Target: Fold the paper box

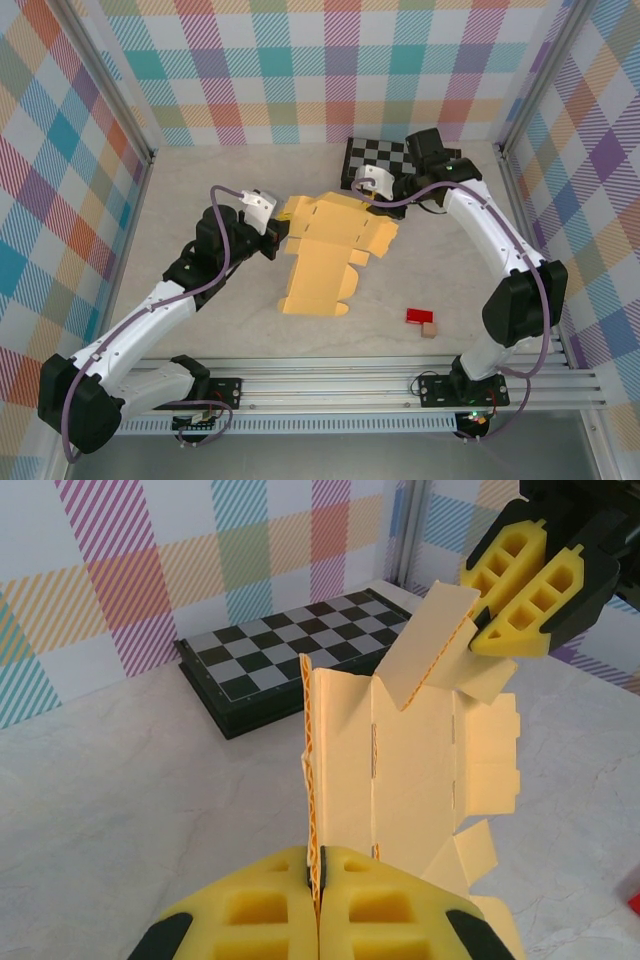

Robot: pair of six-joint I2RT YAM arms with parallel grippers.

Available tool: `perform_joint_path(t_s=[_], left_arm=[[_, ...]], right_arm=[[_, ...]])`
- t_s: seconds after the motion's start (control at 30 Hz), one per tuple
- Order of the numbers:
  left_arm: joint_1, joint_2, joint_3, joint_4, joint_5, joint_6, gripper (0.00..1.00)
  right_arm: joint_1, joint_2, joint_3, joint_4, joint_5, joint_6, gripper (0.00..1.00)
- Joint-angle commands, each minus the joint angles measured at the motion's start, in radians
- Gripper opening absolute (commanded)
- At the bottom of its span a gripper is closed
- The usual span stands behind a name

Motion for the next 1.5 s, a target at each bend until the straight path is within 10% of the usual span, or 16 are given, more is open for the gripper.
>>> perform_joint_path(t_s=[0.0,0.3,0.57,0.9,1.27,1.47], left_arm=[[-0.018,-0.015,-0.019,0.068,-0.003,-0.017,0.0],[-0.018,-0.003,-0.015,0.081,-0.004,-0.077,0.0],[0.002,-0.031,0.081,-0.138,-0.403,-0.332,0.35],[0.018,0.313,0.742,-0.614,-0.066,-0.565,0.37],[0.017,0.496,0.726,-0.62,0.125,0.107,0.4],[0.006,0.433,0.591,-0.455,0.196,0.182,0.41]], right_arm=[[-0.005,-0.013,-0.021,-0.029,-0.052,-0.018,0.16],[-0.005,-0.027,-0.035,-0.017,-0.016,-0.008,0.0],[-0.005,-0.117,-0.075,0.035,0.13,0.001,0.0],[0.053,-0.151,-0.06,0.067,0.306,-0.002,0.0],[0.057,-0.178,-0.092,-0.017,0.137,-0.091,0.0],[0.058,-0.152,-0.075,-0.045,0.094,-0.099,0.0]])
